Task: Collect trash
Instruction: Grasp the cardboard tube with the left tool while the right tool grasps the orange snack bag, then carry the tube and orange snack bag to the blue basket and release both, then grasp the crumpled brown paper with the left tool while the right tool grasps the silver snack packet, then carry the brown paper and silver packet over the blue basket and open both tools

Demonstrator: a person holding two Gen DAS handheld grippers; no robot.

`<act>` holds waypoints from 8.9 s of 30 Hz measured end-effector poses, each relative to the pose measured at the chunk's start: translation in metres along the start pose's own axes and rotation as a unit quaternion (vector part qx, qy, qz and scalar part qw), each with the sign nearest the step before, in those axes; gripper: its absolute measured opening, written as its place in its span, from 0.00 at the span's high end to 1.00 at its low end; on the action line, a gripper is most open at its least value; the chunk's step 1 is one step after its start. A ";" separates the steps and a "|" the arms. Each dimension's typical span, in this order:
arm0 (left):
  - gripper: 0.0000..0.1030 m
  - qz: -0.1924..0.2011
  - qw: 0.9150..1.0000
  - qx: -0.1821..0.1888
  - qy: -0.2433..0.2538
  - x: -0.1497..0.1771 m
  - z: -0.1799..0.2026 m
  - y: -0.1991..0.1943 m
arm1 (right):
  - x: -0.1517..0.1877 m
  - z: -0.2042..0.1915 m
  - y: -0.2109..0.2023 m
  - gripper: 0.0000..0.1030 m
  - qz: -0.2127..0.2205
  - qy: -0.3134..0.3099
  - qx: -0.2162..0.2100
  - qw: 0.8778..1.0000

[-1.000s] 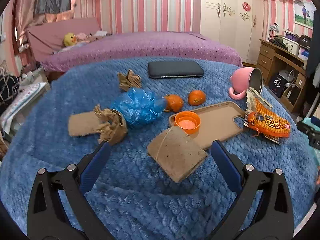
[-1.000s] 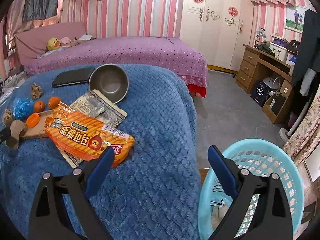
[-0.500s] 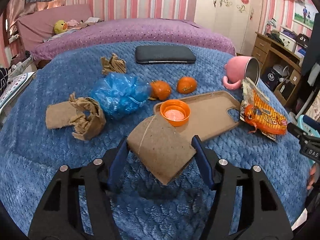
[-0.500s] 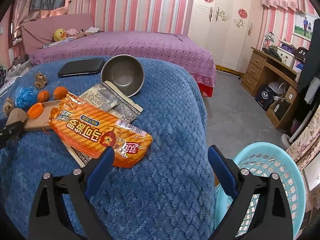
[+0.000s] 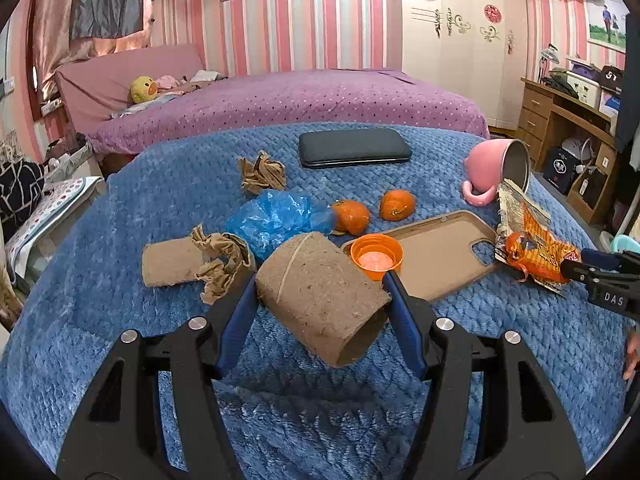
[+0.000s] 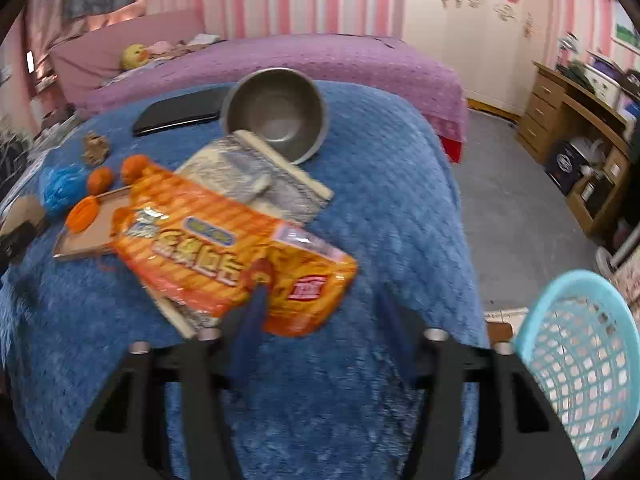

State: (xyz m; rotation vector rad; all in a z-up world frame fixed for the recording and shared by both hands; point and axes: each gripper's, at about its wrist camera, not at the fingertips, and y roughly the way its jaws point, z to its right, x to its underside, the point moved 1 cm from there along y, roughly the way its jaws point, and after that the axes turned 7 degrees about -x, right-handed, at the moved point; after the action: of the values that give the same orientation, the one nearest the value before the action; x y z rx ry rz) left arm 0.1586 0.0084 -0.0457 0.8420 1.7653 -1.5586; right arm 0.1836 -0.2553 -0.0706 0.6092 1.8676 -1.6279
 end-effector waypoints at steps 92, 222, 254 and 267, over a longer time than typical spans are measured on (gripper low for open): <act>0.06 0.033 0.983 0.158 0.085 -0.003 0.302 -0.088 | 0.085 0.232 -0.161 0.95 0.112 0.115 0.142 0.977; 0.79 0.047 0.993 0.097 0.057 -0.008 0.154 -0.079 | 0.043 0.112 -0.115 0.84 0.073 0.004 0.067 0.995; 0.69 0.012 0.972 0.191 0.136 0.026 0.367 -0.102 | 0.104 0.232 -0.145 0.84 0.047 0.089 0.113 0.988; 0.10 0.031 0.986 0.136 0.086 -0.002 0.311 -0.084 | 0.102 0.230 -0.133 0.82 0.033 0.083 0.103 0.991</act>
State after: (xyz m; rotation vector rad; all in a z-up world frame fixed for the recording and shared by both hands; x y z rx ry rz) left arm 0.1065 -0.3091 -0.0262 1.1839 1.6446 -1.7554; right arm 0.0491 -0.5063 -0.0639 0.9091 1.7855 -1.7872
